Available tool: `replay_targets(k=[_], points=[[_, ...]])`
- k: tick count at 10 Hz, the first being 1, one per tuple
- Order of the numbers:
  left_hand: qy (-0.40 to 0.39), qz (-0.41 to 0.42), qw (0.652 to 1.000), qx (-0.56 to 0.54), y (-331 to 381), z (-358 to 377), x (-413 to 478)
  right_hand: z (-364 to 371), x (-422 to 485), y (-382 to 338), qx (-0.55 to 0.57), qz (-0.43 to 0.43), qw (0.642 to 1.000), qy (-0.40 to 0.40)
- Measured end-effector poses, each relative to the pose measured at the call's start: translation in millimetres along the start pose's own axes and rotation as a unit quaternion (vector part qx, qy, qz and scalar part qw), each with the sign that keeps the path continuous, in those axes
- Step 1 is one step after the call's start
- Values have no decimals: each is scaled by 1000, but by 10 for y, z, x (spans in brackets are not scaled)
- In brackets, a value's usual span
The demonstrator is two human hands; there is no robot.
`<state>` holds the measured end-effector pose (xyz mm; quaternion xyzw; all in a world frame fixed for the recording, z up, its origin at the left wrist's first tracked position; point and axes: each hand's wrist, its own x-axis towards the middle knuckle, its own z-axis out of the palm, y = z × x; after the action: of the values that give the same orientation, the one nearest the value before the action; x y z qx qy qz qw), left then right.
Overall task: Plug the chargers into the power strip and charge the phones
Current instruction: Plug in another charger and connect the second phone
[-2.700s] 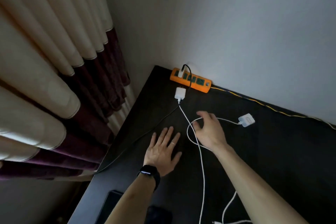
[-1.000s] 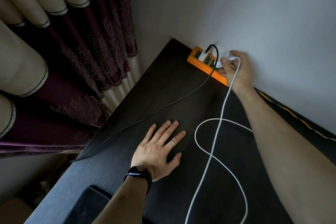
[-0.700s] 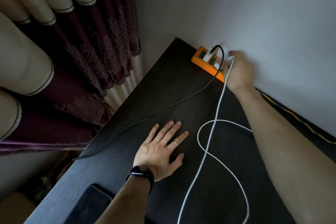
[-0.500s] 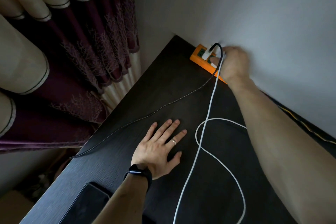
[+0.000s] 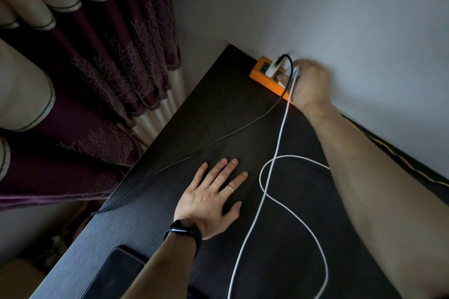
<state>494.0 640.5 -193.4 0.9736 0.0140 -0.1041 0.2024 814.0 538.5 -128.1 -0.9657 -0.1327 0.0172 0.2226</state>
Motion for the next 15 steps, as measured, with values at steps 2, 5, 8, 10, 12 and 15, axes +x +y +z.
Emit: replay_targets(k=[2, 5, 8, 10, 12, 15], points=[[-9, -4, 1000, 0, 10, -9, -13, 123, -259, 24, 150, 30, 988, 32], [-21, -12, 999, 27, 28, -85, -5, 33, -2626, -124, 277, 149, 944, 100], [-51, -13, 997, 64, 203, -176, -264, -142, -4808, -365, 157, 191, 962, -114], [-81, -71, 988, -114, 468, -550, -1316, -207, -5715, -423, -14, 222, 925, -309], [-169, -98, 959, -206, 658, -430, -2557, -257, -6071, -449, 66, 292, 908, -291], [-295, -8, 907, -300, 1222, -494, -3052, -1111, -5596, -729, 534, 407, 741, -9]])
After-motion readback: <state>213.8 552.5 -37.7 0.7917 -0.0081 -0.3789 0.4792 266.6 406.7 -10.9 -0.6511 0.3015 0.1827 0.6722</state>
